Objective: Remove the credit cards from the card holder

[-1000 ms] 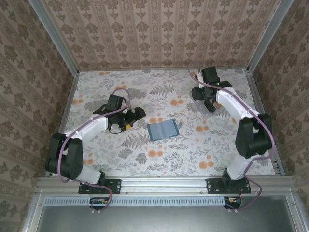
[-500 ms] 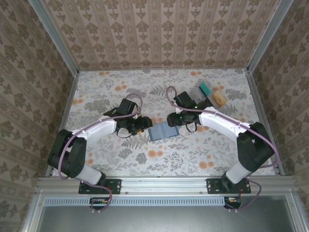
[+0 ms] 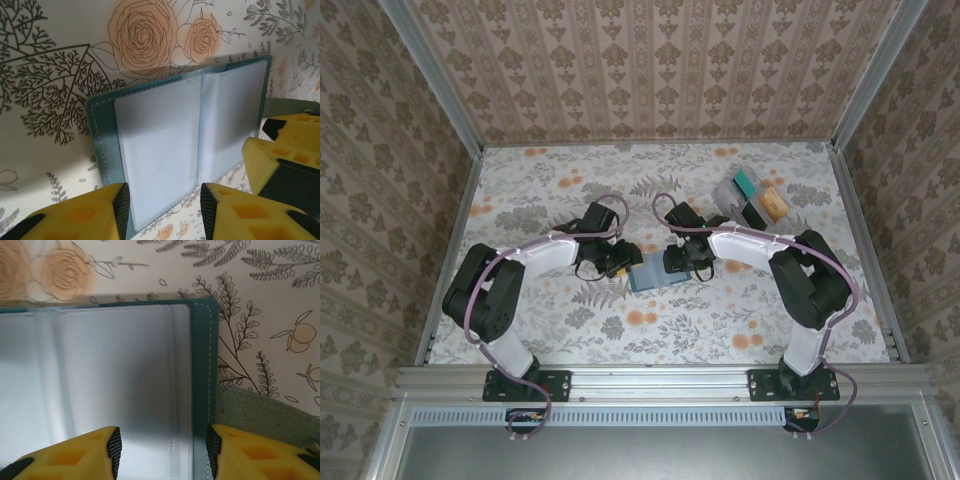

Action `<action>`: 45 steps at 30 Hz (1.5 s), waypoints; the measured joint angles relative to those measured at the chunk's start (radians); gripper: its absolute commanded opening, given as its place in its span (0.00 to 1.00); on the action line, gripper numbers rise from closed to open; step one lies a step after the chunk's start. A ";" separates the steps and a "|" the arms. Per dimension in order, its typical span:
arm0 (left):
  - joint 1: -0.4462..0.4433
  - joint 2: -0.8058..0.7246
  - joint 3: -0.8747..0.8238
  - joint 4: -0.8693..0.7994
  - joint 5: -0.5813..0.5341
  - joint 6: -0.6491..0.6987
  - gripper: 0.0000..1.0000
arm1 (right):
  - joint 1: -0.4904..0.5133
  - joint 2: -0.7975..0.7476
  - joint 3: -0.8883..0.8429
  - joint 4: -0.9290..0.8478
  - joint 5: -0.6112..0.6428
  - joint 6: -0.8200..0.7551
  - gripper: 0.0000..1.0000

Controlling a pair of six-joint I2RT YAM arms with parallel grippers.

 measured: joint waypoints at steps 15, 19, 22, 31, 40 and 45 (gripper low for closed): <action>0.003 0.098 0.018 0.040 0.020 -0.021 0.22 | -0.006 -0.004 -0.043 0.041 -0.037 0.065 0.31; 0.003 0.112 0.034 0.050 0.035 -0.020 0.18 | -0.007 -0.017 -0.062 0.057 -0.061 0.084 0.30; 0.001 0.123 0.050 0.057 0.055 -0.017 0.17 | -0.003 -0.022 -0.072 0.066 -0.094 0.092 0.29; 0.003 0.132 0.091 0.047 0.087 0.021 0.25 | 0.006 -0.058 -0.087 0.065 -0.138 0.118 0.41; 0.085 -0.078 0.091 -0.099 0.018 0.090 0.67 | 0.005 -0.335 -0.100 0.057 -0.027 0.114 0.68; 0.215 -0.272 0.090 -0.197 -0.089 0.145 0.87 | -0.003 -0.516 -0.127 0.057 0.146 0.076 0.93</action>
